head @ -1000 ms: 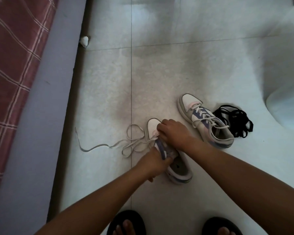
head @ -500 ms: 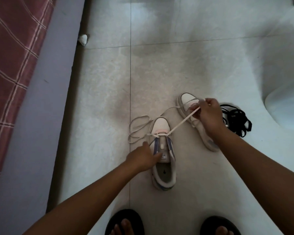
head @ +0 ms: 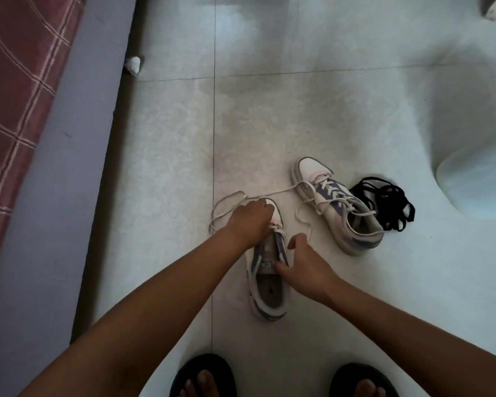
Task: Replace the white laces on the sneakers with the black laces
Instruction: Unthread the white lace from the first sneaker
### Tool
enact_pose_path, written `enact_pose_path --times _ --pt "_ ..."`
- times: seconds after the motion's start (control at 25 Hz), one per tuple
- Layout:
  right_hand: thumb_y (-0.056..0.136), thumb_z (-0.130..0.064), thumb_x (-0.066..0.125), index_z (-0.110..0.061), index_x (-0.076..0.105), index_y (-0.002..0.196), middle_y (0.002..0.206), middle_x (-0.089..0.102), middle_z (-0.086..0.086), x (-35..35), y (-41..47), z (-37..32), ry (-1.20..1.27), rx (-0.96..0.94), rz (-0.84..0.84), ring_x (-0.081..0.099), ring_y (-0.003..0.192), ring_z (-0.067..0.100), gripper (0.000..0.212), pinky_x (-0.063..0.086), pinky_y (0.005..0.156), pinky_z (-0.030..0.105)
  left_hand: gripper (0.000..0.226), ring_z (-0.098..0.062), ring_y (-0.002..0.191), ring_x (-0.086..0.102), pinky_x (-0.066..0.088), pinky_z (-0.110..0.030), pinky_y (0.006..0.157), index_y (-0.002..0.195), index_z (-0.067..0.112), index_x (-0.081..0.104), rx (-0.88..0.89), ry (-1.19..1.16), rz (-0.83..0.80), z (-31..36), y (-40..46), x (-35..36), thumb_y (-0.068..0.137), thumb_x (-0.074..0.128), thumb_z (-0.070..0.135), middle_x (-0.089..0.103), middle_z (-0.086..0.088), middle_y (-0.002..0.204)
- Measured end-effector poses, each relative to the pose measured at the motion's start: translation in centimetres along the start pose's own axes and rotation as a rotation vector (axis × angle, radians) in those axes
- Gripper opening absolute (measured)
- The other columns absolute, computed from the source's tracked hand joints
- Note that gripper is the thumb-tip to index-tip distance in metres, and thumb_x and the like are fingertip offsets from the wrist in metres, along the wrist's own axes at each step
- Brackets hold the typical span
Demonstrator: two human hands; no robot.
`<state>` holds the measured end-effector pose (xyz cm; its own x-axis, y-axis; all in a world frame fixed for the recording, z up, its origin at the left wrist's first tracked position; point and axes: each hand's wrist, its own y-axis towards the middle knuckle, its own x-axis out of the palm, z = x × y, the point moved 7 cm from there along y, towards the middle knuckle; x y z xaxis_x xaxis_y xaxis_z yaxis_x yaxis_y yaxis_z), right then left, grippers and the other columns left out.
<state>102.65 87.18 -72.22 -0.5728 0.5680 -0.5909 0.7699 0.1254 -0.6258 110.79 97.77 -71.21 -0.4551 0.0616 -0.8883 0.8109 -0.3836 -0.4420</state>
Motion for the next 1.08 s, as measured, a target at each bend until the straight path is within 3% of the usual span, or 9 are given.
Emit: enact_pose_path --times 0.08,0.16,0.32,0.4,0.48,0.56,0.88,1.0,1.08 --pt "0.084 -0.042 0.058 -0.023 0.027 0.094 0.075 0.046 -0.007 1.1 0.0 0.3 -0.072 -0.021 -0.009 0.049 0.063 0.013 0.038 0.031 0.048 0.026 0.028 -0.03 0.105 0.054 0.035 -0.034 0.068 0.121 0.005 0.046 0.075 0.14 -0.019 1.1 0.1 0.1 0.094 0.046 0.011 0.048 -0.015 0.122" --pt "0.087 -0.038 0.055 -0.023 0.026 0.094 0.075 0.047 -0.006 1.5 0.2 0.3 -0.108 -0.05 0.006 0.051 0.064 0.016 0.034 0.038 0.052 0.029 0.032 -0.03 0.097 0.06 0.037 -0.034 0.063 0.121 0.003 0.045 0.122 0.244 0.001 1.7 -0.2 0.0 0.089 0.048 0.004 0.052 -0.016 0.116" --pt "0.09 -0.032 0.053 -0.021 0.025 0.097 0.093 0.061 0.009 0.7 0.8 0.9 -0.125 -0.041 0.019 0.061 0.082 0.029 0.031 0.036 0.059 0.031 0.039 -0.01 0.038 0.056 0.032 -0.018 0.034 0.075 0.015 0.068 0.089 0.442 0.225 1.0 -1.4 -2.7 0.043 0.087 0.025 0.06 0.001 0.052" --pt "0.09 -0.035 0.053 -0.02 0.028 0.102 0.098 0.062 0.01 -0.4 1.1 1.3 -0.195 -0.05 0.016 0.06 0.086 0.031 0.031 0.034 0.06 0.03 0.04 -0.01 0.032 0.052 0.031 -0.016 0.032 0.072 0.015 0.068 0.07 0.427 0.294 -0.3 -1.1 -3.8 0.04 0.089 0.027 0.055 0.002 0.044" --pt "0.09 -0.039 0.052 -0.018 0.032 0.109 0.1 0.062 0.01 -0.8 1.0 1.9 -0.285 -0.059 -0.021 0.06 0.088 0.031 0.034 0.034 0.061 0.03 0.038 -0.017 0.05 0.064 0.038 -0.023 0.042 0.099 0.013 0.065 -0.008 0.343 0.309 -2.6 -0.5 -5.5 0.065 0.078 0.024 0.065 -0.002 0.063" --pt "0.09 -0.039 0.052 -0.016 0.033 0.114 0.104 0.062 0.011 -0.5 0.6 2.8 -0.353 -0.046 -0.082 0.06 0.091 0.03 0.038 0.036 0.063 0.03 0.042 -0.032 0.079 0.067 0.04 -0.033 0.057 0.127 0.004 0.044 -0.135 0.238 0.329 -6.2 0.9 -7.2 0.087 0.055 0.011 0.067 -0.011 0.091" --pt "0.093 -0.041 0.048 -0.02 0.034 0.115 0.103 0.061 0.007 -0.9 -0.9 6.3 -0.466 -0.008 -0.161 0.052 0.078 0.019 0.033 0.04 0.064 0.03 0.036 -0.056 0.103 0.053 0.043 -0.055 0.086 0.126 -0.009 0.038 -0.711 -0.009 0.568 -23.5 -2.6 -15.4 0.091 0.04 -0.003 0.053 -0.039 0.114" --pt "0.092 -0.041 0.049 -0.022 0.035 0.113 0.101 0.061 0.005 -1.0 -0.8 6.5 -0.484 -0.013 -0.148 0.052 0.077 0.018 0.032 0.041 0.061 0.028 0.032 -0.051 0.111 0.051 0.042 -0.053 0.092 0.123 -0.008 0.045 -0.873 -0.011 0.387 -26.0 -4.4 -13.4 0.093 0.046 0.002 0.051 -0.035 0.122" --pt "0.092 -0.041 0.048 -0.024 0.036 0.113 0.1 0.061 0.003 -0.7 -0.6 6.3 -0.494 -0.018 -0.138 0.055 0.079 0.017 0.03 0.043 0.063 0.027 0.04 -0.044 0.119 0.049 0.042 -0.049 0.096 0.13 -0.001 0.043 -0.73 -0.035 0.163 -22.5 -3.5 -9.6 0.093 0.055 0.012 0.048 -0.027 0.13"
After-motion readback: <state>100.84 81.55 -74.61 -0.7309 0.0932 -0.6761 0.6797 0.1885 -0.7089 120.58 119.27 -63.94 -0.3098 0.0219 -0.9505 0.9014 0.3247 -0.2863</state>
